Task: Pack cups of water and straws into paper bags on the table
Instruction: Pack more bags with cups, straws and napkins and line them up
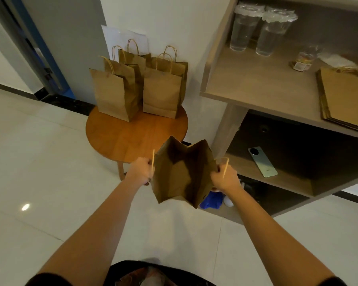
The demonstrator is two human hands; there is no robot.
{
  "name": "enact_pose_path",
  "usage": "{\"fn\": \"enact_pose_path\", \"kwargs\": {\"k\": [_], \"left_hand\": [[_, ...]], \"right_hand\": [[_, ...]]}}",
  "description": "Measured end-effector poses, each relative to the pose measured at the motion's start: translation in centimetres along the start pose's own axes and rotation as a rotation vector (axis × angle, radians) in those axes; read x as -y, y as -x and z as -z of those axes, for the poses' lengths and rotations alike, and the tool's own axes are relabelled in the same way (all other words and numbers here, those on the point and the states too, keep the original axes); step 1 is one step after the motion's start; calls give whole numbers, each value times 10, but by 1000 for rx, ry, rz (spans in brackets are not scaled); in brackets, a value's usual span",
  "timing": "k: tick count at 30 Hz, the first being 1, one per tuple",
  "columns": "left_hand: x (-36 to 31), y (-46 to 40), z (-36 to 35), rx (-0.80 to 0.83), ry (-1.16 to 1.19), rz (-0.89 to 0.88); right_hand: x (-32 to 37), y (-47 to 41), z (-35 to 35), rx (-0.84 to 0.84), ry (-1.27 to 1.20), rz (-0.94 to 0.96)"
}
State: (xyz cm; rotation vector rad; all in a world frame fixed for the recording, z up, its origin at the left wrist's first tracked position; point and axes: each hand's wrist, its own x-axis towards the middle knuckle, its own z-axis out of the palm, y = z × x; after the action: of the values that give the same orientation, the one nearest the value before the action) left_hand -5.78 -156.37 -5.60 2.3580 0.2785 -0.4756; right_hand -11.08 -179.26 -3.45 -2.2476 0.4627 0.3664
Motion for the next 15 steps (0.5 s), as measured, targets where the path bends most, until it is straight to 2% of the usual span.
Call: {"fn": "enact_pose_path", "kwargs": {"k": [3, 9, 15], "left_hand": [[10, -21, 16, -10, 81, 37], [14, -96, 56, -8, 321, 80], [6, -194, 100, 40, 316, 82]], "right_hand": [[22, -18, -13, 46, -113, -15], [81, -91, -44, 75, -171, -89], [141, -176, -76, 86, -247, -176]]}}
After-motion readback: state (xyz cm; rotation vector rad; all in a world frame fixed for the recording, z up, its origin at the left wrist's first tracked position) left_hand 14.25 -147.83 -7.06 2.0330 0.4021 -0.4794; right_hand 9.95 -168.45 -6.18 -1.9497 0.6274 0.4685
